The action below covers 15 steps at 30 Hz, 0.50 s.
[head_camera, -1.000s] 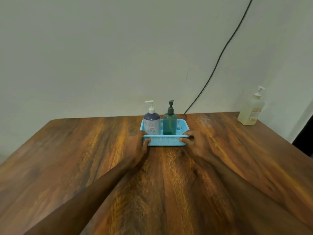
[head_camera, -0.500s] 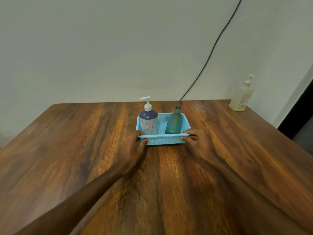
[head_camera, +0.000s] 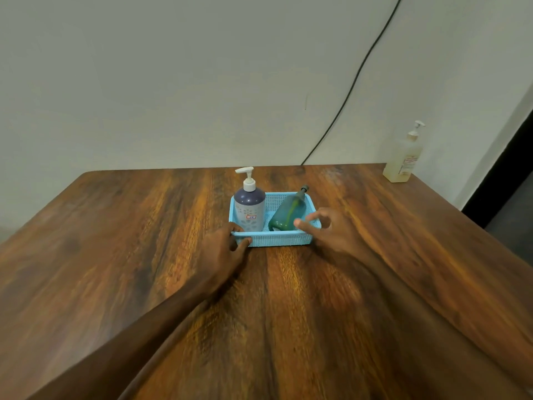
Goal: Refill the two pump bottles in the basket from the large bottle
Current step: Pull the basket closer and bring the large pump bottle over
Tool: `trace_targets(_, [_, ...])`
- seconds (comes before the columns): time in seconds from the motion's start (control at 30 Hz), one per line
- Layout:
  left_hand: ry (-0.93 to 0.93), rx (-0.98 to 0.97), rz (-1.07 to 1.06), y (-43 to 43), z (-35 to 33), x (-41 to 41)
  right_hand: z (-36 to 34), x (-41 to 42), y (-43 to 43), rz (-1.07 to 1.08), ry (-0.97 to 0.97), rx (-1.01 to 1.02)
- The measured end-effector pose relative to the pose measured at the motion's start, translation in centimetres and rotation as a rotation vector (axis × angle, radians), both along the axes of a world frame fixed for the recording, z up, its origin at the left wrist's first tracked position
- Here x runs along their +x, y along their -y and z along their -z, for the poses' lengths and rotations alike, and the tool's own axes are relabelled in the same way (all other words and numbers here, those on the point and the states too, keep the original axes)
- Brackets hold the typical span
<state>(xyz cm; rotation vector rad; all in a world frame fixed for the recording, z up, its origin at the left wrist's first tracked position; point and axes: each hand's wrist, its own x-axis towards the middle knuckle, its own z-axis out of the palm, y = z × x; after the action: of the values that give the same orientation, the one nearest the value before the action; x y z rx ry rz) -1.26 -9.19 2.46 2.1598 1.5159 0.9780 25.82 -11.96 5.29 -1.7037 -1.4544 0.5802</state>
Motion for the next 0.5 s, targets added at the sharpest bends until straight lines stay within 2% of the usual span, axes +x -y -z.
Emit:
trace_targets(0.07, [0.004, -0.002, -0.008, -0.1, -0.1, -0.1, -1.7, -0.4, -1.5, 0.063, -0.006, -0.054])
trace_targets(0.2, [-0.007, 0.01, -0.009, 0.0, -0.1, 0.0, -3.0, -2.1, -5.5, 0.182, 0.167, -0.161])
trace_targets(0.3, [0.003, -0.004, -0.003, 0.2, -0.1, 0.1, -2.1, -3.2, -7.5, 0.262, 0.222, -0.276])
trace_targets(0.4, [0.017, -0.015, 0.012, 0.1, -0.2, -0.1, -2.9, -4.4, -8.0, 0.322, 0.192, -0.334])
trace_targets(0.5, [0.023, -0.021, 0.012, -0.1, -0.3, -0.2, -3.3, -4.5, -8.2, 0.344, 0.122, -0.279])
